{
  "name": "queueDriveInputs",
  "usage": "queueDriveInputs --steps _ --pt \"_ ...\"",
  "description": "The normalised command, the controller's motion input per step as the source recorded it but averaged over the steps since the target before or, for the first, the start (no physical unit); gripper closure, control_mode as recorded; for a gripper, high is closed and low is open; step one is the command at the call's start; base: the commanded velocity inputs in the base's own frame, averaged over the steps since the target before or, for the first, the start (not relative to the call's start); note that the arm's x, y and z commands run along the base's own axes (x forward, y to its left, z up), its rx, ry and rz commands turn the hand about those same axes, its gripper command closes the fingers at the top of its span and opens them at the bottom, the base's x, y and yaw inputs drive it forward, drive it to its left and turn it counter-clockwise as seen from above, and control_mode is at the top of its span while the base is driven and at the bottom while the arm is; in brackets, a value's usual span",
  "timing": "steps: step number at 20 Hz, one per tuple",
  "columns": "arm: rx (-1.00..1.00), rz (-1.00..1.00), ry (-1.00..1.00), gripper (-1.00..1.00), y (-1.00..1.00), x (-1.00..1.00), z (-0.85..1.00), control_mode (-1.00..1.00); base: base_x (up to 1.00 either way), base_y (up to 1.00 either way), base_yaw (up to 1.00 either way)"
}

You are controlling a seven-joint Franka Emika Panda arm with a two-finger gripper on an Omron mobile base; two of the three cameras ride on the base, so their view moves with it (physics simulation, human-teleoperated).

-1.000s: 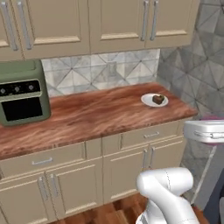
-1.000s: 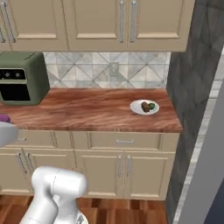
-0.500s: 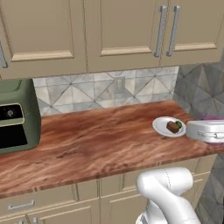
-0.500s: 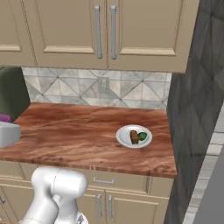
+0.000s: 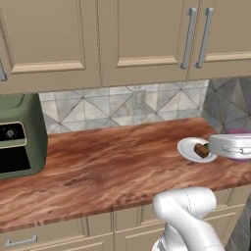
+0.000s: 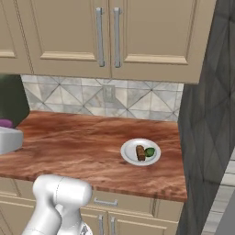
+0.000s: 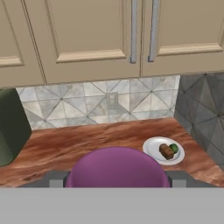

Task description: Pick the avocado and bread from the counter and place them on the plate. Then pick the jam from the cabinet and place it next to the plate. Lastly close the cabinet door.

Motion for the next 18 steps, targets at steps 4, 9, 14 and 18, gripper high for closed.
queueDriveInputs --steps 4,9,14,18 --pt "0.00 0.00 0.00 1.00 0.00 0.00 0.00 1.00 0.01 0.00 0.00" --pt "0.01 0.00 0.02 1.00 0.00 0.19 -0.02 -1.00 0.00 0.00 0.00" --pt "0.05 0.00 0.05 1.00 0.00 0.58 -0.10 -1.00 0.00 0.00 0.00" --pt "0.02 -0.03 -0.01 1.00 0.00 0.23 -0.22 -1.00 0.00 0.00 0.00"
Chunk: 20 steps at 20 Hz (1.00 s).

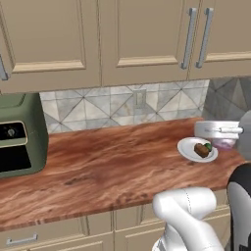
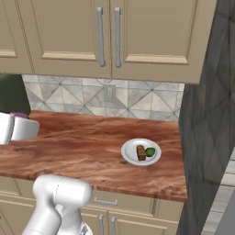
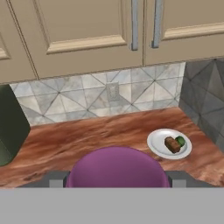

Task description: Pick the avocado and bread from the counter and place them on the plate. Then pick the jam from the cabinet and place it next to the plate. Lastly close the cabinet door.

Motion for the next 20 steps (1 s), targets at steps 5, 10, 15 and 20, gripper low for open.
queueDriveInputs --steps 5,10,15,20 --pt "0.03 -0.09 -0.02 1.00 -0.11 0.08 -0.30 -1.00 0.00 0.00 0.00" --pt "0.00 -0.15 -0.01 1.00 -0.14 0.21 -0.30 -1.00 0.00 0.00 0.00" --pt "0.00 -0.11 0.06 1.00 -0.24 0.07 -0.31 -1.00 0.00 0.00 0.00" --pt "0.00 -0.14 0.00 1.00 -0.14 0.20 -0.30 -1.00 0.00 0.00 0.00"
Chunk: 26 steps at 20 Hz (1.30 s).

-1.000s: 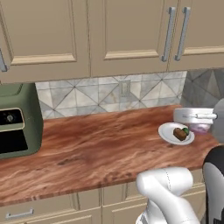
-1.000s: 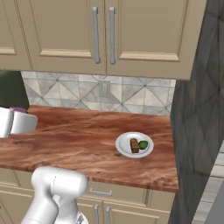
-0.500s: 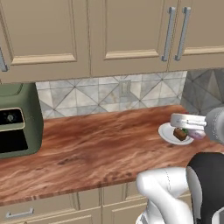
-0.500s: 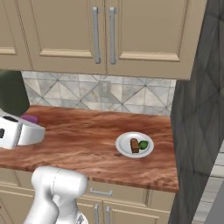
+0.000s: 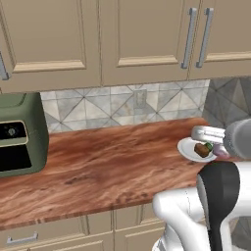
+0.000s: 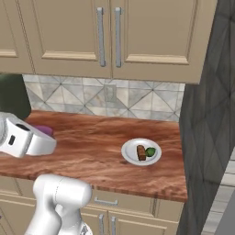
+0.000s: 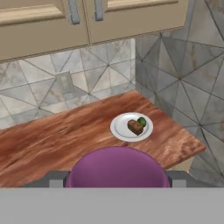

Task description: Pick the avocado and bread from the counter and place them on the plate. Then pick the jam from the cabinet and place it next to the plate. Lastly close the cabinet door.

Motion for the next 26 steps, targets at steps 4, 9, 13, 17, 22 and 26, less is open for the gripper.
queueDriveInputs --steps 4,9,13,17,22,26 --pt "0.00 -0.13 -0.04 1.00 0.00 0.34 -0.46 -1.00 0.00 0.00 0.00" --pt "0.00 -0.10 -0.02 1.00 -0.08 0.59 -0.42 -1.00 0.00 0.00 0.00" --pt "0.00 -0.07 0.00 1.00 -0.29 0.73 -0.35 -1.00 0.00 0.00 0.00" --pt "0.00 -0.07 0.00 1.00 -0.26 0.64 -0.47 -1.00 0.00 0.00 0.00" --pt "0.00 -0.05 0.01 1.00 -0.25 0.36 -0.47 -1.00 0.00 0.00 0.00" --pt "-0.02 -0.04 0.05 1.00 -0.19 0.35 -0.37 -1.00 0.00 0.00 0.00"
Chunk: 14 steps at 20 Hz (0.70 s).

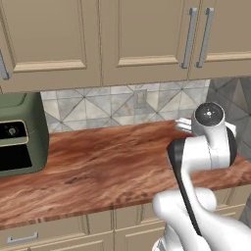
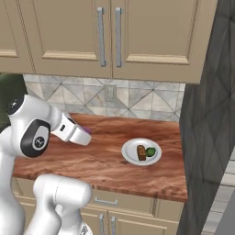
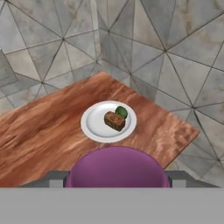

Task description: Pick the avocado and bread from the counter and place them on the plate. Then pick the jam from the cabinet and place it next to the plate. Lastly close the cabinet door.

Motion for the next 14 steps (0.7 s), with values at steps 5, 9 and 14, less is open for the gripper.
queueDriveInputs --steps 5,9,14 --pt "-0.05 -0.06 -0.01 1.00 -0.03 0.28 -0.46 -1.00 0.00 0.00 0.00" --pt "-0.07 -0.06 -0.09 1.00 0.00 0.18 -0.44 -1.00 0.00 0.00 0.00" --pt "0.00 -0.09 -0.01 1.00 0.00 0.31 -0.33 -1.00 0.00 0.00 0.00"
